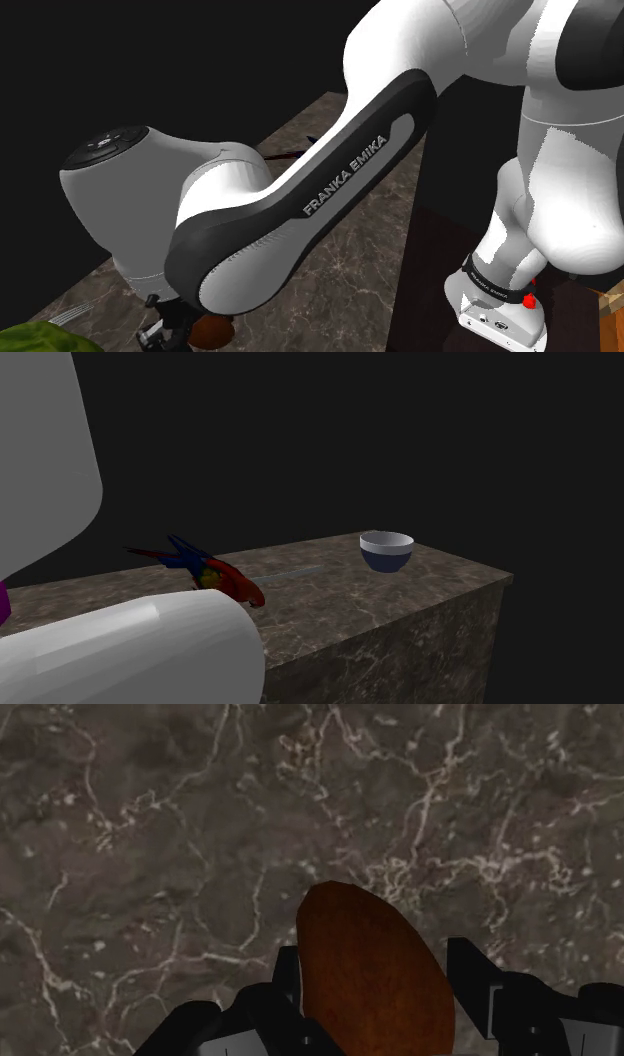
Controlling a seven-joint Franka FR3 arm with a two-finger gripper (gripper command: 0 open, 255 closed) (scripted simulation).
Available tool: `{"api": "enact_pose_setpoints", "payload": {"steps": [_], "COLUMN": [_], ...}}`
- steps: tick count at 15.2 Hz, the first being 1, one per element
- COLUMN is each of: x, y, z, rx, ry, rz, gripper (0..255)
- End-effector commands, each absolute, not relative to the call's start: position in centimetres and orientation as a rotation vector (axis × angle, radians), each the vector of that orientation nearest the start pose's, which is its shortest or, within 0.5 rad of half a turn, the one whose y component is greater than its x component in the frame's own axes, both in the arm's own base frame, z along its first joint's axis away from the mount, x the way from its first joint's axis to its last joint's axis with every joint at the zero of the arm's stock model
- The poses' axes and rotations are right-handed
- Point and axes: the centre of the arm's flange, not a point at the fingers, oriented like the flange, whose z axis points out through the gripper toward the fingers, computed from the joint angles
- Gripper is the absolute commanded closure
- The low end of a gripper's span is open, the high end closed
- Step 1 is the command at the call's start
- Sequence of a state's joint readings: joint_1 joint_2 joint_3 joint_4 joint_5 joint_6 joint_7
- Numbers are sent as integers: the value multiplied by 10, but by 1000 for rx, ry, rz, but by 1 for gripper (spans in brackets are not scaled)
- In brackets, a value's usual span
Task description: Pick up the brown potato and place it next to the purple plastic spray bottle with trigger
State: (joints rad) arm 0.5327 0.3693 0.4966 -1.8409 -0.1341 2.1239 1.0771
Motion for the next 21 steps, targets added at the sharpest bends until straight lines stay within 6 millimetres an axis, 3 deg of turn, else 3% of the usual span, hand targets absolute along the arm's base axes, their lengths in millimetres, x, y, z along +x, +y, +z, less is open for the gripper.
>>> {"api": "enact_pose_setpoints", "payload": {"steps": [1,8,9,14,18,21], "x": [345,345,345,345,349,349], "y": [523,523,523,523,523,523], "z": [336,336,336,336,386,386], "rx": [-3142,-3142,-3142,-3142,-3142,-3142], "ry": [-1,-1,-1,-1,0,-1], "rz": [112,112,112,112,112,112], "gripper": [255,255,0,0,0,0]}}
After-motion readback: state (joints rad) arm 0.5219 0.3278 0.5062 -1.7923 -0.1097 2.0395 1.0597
